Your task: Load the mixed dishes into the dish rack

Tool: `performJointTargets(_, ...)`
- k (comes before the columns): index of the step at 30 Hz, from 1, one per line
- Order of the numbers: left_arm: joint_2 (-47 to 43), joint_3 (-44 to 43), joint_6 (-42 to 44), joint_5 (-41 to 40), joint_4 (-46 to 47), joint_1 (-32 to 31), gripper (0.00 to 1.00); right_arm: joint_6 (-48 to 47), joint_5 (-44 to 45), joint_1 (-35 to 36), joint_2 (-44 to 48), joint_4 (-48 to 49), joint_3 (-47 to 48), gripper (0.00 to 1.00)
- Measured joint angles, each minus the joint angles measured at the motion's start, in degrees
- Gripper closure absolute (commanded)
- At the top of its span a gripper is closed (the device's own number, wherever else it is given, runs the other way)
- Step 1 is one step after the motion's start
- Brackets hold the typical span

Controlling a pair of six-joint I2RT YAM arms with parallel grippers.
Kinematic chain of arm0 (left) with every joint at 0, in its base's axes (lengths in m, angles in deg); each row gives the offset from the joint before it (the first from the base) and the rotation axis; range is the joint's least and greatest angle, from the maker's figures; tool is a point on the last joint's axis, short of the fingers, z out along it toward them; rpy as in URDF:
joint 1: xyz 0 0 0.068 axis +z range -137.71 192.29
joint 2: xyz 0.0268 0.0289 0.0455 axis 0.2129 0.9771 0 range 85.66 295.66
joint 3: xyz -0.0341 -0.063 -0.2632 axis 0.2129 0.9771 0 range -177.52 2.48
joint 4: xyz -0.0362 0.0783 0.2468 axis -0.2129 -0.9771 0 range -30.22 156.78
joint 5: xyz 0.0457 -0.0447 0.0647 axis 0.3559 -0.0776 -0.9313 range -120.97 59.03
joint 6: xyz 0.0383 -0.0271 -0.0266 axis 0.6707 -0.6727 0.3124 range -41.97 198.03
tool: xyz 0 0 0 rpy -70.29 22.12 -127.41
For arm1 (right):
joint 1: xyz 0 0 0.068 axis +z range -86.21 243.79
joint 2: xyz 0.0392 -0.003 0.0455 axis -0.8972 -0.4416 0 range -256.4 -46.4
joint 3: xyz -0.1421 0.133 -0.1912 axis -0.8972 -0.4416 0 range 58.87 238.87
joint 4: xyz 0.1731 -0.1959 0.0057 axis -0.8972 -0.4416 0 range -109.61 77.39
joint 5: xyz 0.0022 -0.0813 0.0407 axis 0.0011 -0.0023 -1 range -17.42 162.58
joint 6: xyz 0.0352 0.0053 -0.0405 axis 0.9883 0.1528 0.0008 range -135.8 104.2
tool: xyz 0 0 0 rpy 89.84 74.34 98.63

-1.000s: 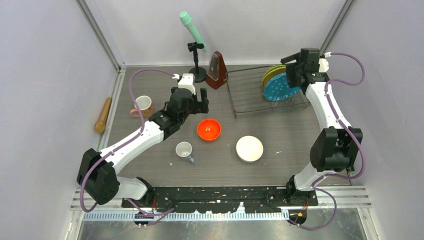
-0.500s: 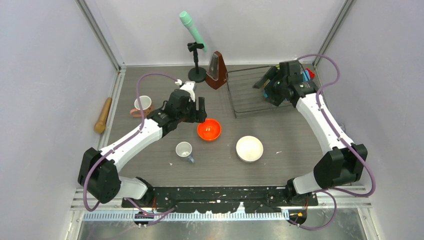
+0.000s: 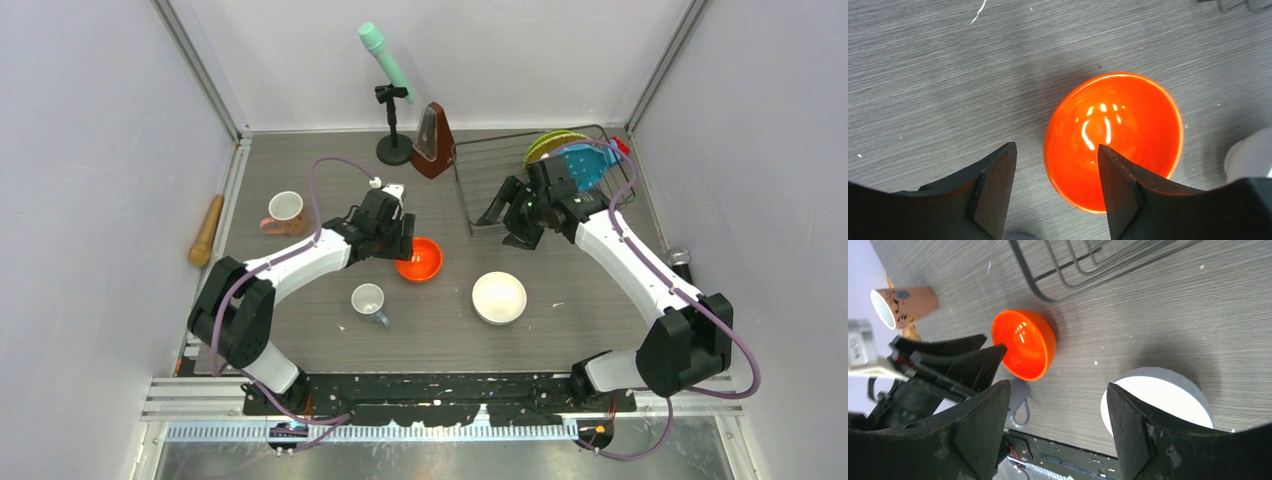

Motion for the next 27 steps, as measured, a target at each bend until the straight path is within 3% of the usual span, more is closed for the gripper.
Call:
performJointTargets(5,3.7,-0.2,0.4,-0.2,0.0,0.5,0.45,-0.4,-2.1,0.6,0.1,1.2,-0.1,0.24)
performJointTargets(8,5.5,-0.3,0.2,-0.2,0.0,0.9,0.57,-0.6,-3.1,0.6,0.1,1.9,-0.1,0.24)
performJointTargets(9,5.9,-0.3,0.1,-0.1,0.0,1.0,0.64,-0.7,-3.5,0.6,0.0,2.1,-0.1,0.24)
performJointTargets(12,6.0,-0.3,-0.1,0.2,0.5,1.1,0.99,-1.6,-4.9,0.6,-0.2,2.8,-0.1,0.24)
performJointTargets(21,2.2,0.2,-0.1,2.3,1.0,2.0,1.00,-5.3,-10.4,0.8,-3.5,4.6,0.0,0.21)
performJointTargets(25,-3.2,0.8,-4.1,10.3,2.5,6.2,1.00,-7.6,-10.7,2.2,-2.5,7.7,-0.8,0.08)
performJointTargets(27,-5.5,0.9,-6.9,15.1,4.1,9.2,1.00,-8.6,-11.4,2.9,0.2,11.2,-3.0,0.06)
